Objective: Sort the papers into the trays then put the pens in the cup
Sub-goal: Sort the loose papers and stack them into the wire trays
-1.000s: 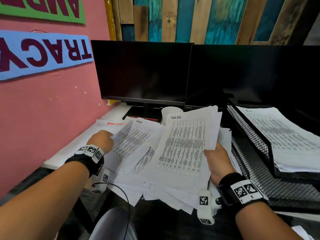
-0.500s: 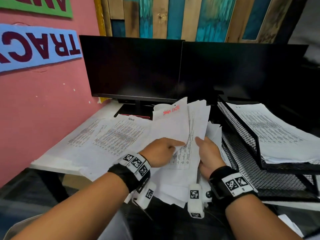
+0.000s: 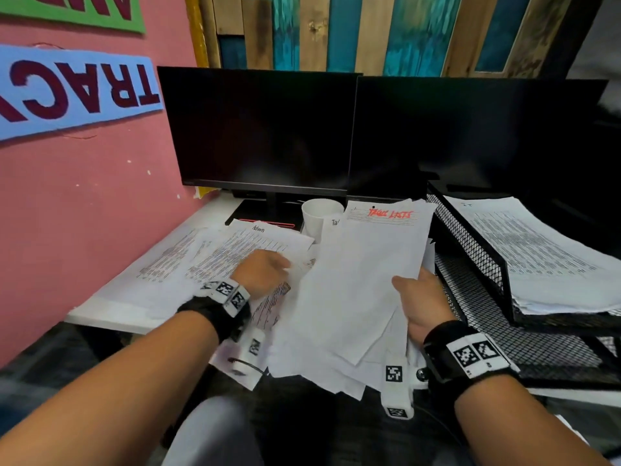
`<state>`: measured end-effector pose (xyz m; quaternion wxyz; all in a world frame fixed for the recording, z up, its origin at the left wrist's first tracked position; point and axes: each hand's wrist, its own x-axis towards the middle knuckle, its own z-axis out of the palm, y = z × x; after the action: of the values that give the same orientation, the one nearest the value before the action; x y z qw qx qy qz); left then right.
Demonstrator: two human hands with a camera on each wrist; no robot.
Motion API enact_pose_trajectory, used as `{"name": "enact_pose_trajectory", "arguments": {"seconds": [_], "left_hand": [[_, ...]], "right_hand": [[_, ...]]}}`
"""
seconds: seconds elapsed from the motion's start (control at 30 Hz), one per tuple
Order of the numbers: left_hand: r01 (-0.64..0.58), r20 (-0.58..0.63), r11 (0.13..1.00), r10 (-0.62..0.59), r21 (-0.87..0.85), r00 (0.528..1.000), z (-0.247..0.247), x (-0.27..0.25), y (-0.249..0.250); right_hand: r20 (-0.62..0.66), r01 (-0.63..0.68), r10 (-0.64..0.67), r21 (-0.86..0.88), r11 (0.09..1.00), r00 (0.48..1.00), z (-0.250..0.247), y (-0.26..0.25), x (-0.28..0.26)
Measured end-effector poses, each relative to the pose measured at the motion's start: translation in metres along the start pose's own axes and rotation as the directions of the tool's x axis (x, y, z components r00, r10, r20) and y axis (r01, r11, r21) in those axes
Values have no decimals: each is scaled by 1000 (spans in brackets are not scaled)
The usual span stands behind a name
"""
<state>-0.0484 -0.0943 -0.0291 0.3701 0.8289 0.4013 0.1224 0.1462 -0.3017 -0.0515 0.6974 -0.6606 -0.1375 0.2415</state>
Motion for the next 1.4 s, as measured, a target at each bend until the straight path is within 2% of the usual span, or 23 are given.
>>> {"name": "enact_pose_trajectory", "arguments": {"seconds": [0.1, 0.2, 0.27, 0.47, 0.6, 0.67, 0.83, 0.93, 1.0, 1.07, 1.13, 1.27, 1.4], "left_hand": [[185, -92, 968, -171, 171, 981, -35, 18, -41], [354, -141, 913, -330, 204, 933, -62, 27, -78], [413, -170, 888, -383, 202, 908, -72, 30, -98], [448, -208, 798, -397, 403, 894, -82, 33, -122], [402, -305, 829, -296, 388, 905, -84, 35, -122], [405, -368, 831, -265, 382, 891, -88, 35, -121], [429, -352, 813, -297, 393, 887, -94, 30, -123], [382, -434, 882, -241, 275, 868, -96, 27, -125], [317, -483, 943, -232, 101, 844, -101, 25, -119], [229, -481, 965, -264, -130, 836, -109, 22, -110], [140, -473, 939, -283, -314, 834, -119, 16, -100], [-73, -427, 839, -198, -539, 882, -127, -8, -70], [-178, -335, 665, -115, -726, 935, -127, -25, -45]], "right_hand": [[13, -1, 1, 1, 1000, 1000, 3, 0, 0], [21, -13, 13, 0, 1000, 1000, 7, -1, -1], [30, -18, 18, -13, 1000, 999, 9, -1, -3], [35, -26, 27, -34, 999, 999, 11, -5, -3], [38, -36, 38, -43, 998, 999, 12, -6, -5], [35, -42, 43, -47, 998, 998, 12, -5, -5], [41, -43, 45, -48, 998, 998, 10, -5, -8], [50, -37, 40, -57, 998, 998, 9, -6, -9], [46, -32, 35, -57, 998, 998, 8, -5, -6], [40, -30, 32, -51, 998, 999, 6, -3, -4], [31, -32, 33, -45, 998, 999, 5, -1, -3], [33, -46, 48, -51, 998, 998, 6, 0, -4], [48, -49, 52, -56, 997, 998, 9, -1, -7]]}}
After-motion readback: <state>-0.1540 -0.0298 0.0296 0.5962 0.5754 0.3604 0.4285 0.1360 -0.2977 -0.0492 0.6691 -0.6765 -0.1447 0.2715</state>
